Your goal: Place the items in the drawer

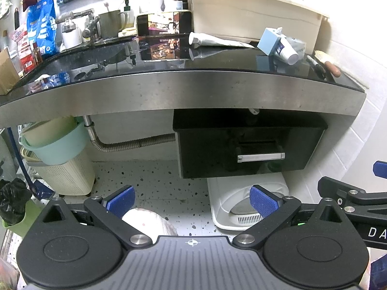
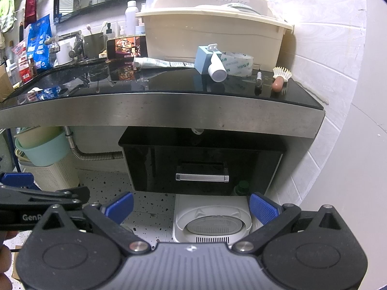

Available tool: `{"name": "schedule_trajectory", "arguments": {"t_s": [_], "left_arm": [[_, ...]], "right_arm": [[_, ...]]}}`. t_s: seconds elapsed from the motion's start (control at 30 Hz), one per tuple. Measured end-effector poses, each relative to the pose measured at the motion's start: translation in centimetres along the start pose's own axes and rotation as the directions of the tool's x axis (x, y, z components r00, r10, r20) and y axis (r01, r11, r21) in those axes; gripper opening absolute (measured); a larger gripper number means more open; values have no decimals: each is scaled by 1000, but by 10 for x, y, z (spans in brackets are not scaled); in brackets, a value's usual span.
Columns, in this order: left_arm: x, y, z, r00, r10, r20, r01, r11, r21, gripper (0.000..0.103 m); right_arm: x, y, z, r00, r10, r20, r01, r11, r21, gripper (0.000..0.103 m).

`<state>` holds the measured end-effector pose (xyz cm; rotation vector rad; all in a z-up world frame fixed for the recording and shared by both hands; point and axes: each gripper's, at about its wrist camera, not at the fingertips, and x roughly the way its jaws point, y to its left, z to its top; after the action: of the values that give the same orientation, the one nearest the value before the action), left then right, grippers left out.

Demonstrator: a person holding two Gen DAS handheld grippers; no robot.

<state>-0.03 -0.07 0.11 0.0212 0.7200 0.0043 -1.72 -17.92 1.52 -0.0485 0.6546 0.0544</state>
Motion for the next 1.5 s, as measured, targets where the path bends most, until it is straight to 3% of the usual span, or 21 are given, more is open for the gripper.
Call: {"name": "schedule_trajectory", "arguments": {"t_s": [1.5], "left_arm": [[0, 1, -1, 1000, -3, 11, 3, 1000, -5, 102]], "right_arm": [[-1, 3, 2, 1000, 3, 3, -3, 1000, 10, 103]]}}
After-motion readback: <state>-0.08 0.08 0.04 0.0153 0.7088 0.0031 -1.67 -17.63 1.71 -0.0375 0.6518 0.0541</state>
